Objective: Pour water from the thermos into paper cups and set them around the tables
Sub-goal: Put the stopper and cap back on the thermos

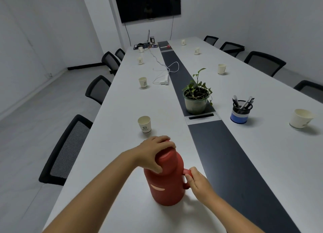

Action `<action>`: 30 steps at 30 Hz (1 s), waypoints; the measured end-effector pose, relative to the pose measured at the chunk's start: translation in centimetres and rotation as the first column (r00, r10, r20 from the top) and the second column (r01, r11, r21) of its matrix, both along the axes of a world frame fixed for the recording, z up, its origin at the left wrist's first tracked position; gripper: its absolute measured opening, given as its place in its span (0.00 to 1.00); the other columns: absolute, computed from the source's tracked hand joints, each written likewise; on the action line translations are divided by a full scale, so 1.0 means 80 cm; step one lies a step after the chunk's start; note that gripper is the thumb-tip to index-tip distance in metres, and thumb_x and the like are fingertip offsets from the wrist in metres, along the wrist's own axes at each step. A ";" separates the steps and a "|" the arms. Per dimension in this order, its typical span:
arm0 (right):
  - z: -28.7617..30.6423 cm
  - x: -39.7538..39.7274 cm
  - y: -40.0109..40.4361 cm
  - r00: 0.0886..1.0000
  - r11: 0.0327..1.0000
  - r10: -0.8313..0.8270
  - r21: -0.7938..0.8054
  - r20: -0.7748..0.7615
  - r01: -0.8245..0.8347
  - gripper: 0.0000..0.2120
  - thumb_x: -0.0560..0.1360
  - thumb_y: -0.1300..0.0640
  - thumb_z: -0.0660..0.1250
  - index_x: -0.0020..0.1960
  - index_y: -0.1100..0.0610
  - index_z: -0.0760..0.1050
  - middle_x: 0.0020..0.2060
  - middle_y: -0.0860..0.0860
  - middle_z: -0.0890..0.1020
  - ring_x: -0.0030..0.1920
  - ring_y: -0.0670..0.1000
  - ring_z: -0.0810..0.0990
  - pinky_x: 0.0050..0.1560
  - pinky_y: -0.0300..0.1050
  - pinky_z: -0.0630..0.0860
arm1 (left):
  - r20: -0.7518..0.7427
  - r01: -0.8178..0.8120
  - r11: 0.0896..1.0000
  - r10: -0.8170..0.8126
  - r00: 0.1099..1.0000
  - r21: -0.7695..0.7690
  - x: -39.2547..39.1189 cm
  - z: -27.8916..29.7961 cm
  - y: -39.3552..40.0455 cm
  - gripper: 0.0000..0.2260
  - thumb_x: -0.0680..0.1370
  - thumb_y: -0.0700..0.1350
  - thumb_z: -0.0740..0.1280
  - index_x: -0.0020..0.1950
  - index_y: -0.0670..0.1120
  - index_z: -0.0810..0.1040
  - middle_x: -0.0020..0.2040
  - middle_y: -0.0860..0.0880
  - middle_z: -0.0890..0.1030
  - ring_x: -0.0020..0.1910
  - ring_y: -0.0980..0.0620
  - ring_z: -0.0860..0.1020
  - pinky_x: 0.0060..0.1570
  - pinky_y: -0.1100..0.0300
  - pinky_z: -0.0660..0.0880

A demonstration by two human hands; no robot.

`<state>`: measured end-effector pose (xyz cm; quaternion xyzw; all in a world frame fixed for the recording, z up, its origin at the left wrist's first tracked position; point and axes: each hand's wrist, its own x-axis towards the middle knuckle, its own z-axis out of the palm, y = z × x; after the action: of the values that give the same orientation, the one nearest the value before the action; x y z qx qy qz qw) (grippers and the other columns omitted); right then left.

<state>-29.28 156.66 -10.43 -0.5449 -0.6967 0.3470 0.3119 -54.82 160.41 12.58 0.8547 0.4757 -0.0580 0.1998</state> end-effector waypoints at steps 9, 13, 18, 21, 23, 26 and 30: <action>0.005 0.004 -0.002 1.000 1.000 0.008 -0.029 -0.012 -0.008 0.08 0.88 0.48 0.59 0.51 0.47 0.71 0.42 0.47 0.82 0.42 0.41 0.88 0.45 0.51 0.79 | 0.010 -0.452 0.872 0.458 0.889 0.187 0.050 -0.029 -0.041 0.46 0.72 0.72 0.70 0.86 0.66 0.54 0.77 0.43 0.67 0.70 0.37 0.72 0.65 0.46 0.76; 0.013 0.007 -0.001 0.998 0.996 0.053 -0.076 -0.039 -0.056 0.08 0.89 0.49 0.59 0.53 0.49 0.71 0.42 0.49 0.84 0.44 0.44 0.89 0.49 0.51 0.80 | 0.126 -0.195 0.980 0.188 0.974 0.046 0.007 -0.011 -0.021 0.43 0.69 0.60 0.81 0.81 0.70 0.64 0.74 0.51 0.67 0.69 0.44 0.73 0.63 0.50 0.76; 0.027 0.009 0.003 0.990 0.984 0.123 -0.124 -0.069 -0.131 0.08 0.89 0.51 0.57 0.56 0.53 0.71 0.46 0.48 0.87 0.46 0.47 0.90 0.54 0.49 0.80 | 0.042 0.125 0.990 -0.123 0.992 -0.067 -0.010 0.004 0.014 0.42 0.69 0.47 0.85 0.77 0.68 0.71 0.82 0.51 0.61 0.80 0.44 0.61 0.74 0.43 0.70; 0.031 0.010 0.001 0.988 0.982 0.125 -0.135 -0.086 -0.136 0.08 0.89 0.51 0.58 0.58 0.54 0.72 0.50 0.47 0.88 0.47 0.48 0.90 0.55 0.48 0.81 | 0.074 0.025 0.999 -0.023 0.997 -0.029 -0.001 0.000 0.005 0.42 0.72 0.60 0.81 0.81 0.70 0.64 0.83 0.50 0.59 0.82 0.44 0.57 0.79 0.43 0.62; 0.029 0.010 0.000 0.990 0.986 0.112 -0.114 -0.085 -0.121 0.07 0.89 0.51 0.58 0.58 0.52 0.73 0.51 0.45 0.87 0.47 0.47 0.90 0.55 0.48 0.80 | 0.071 -0.201 0.977 0.196 0.978 0.067 0.015 -0.012 -0.015 0.44 0.73 0.71 0.73 0.85 0.66 0.58 0.84 0.46 0.59 0.83 0.41 0.59 0.79 0.42 0.63; 0.028 0.008 -0.001 0.993 0.989 0.086 -0.115 -0.076 -0.094 0.08 0.89 0.50 0.58 0.56 0.52 0.72 0.46 0.48 0.86 0.47 0.46 0.90 0.53 0.51 0.81 | 0.015 -0.487 0.848 0.495 0.869 0.208 0.048 -0.027 -0.044 0.47 0.74 0.78 0.63 0.87 0.60 0.54 0.78 0.42 0.66 0.75 0.37 0.69 0.69 0.42 0.72; 0.028 0.008 0.000 0.994 0.990 0.076 -0.110 -0.084 -0.085 0.09 0.89 0.50 0.58 0.53 0.54 0.70 0.45 0.51 0.84 0.46 0.47 0.90 0.51 0.51 0.82 | 0.049 -0.411 0.889 0.410 0.911 0.203 0.040 -0.018 -0.044 0.42 0.75 0.70 0.70 0.85 0.59 0.60 0.71 0.45 0.71 0.69 0.39 0.73 0.62 0.47 0.76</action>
<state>-28.64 156.66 -8.19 -0.5187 -0.6844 0.4199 0.2937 -51.65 156.91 11.16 0.7511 0.6485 0.0380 0.1176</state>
